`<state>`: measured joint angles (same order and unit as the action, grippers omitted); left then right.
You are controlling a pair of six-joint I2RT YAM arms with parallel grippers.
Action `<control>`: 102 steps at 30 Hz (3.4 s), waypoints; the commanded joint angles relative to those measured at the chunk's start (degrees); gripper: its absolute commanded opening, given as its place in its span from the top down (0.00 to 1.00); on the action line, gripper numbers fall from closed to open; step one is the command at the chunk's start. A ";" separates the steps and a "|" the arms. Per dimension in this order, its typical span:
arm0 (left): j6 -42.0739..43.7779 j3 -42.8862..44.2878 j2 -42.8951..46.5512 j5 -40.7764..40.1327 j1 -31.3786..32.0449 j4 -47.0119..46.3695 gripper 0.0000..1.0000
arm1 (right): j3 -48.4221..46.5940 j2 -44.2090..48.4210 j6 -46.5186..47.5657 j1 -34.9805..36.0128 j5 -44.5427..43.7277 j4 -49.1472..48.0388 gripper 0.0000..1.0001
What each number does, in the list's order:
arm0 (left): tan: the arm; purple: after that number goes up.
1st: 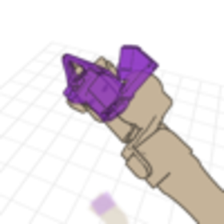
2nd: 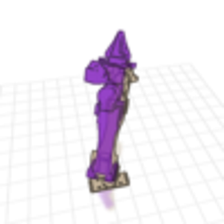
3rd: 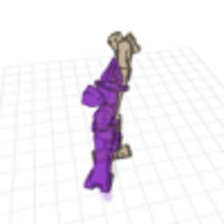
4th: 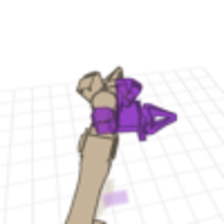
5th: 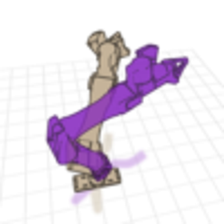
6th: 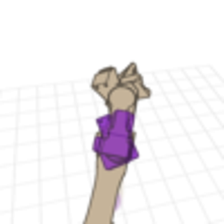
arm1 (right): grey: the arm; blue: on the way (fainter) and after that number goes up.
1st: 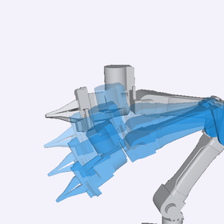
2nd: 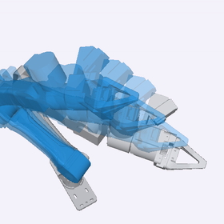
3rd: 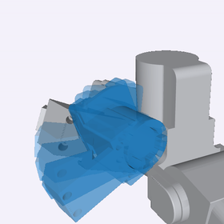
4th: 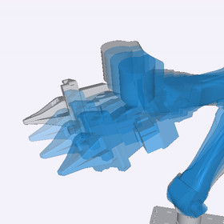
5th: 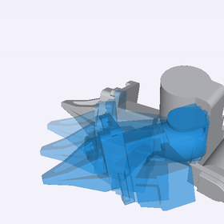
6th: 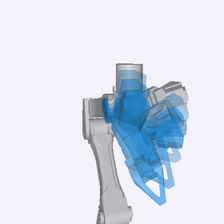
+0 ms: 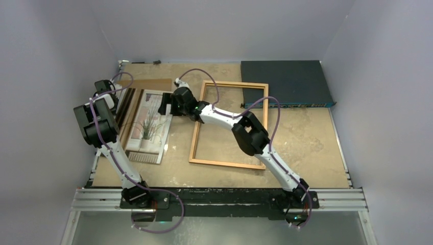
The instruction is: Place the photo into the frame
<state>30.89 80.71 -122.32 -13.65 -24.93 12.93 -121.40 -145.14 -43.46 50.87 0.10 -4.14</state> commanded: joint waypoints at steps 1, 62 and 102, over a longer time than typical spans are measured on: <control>-0.95 -1.66 0.90 3.97 1.29 6.34 0.97 | -3.78 -2.77 0.58 0.34 -5.64 7.68 0.01; -0.72 -0.37 0.77 4.77 1.81 7.81 0.99 | 20.62 1.62 -26.37 0.74 27.51 -51.48 0.02; -2.75 5.07 2.31 7.88 1.81 12.36 1.00 | 17.59 12.85 -14.78 -8.73 25.13 -30.73 1.00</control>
<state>30.65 83.18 -121.80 -12.69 -24.93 19.51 -99.35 -140.35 -65.84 44.93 27.35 -40.95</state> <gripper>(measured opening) 0.002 0.007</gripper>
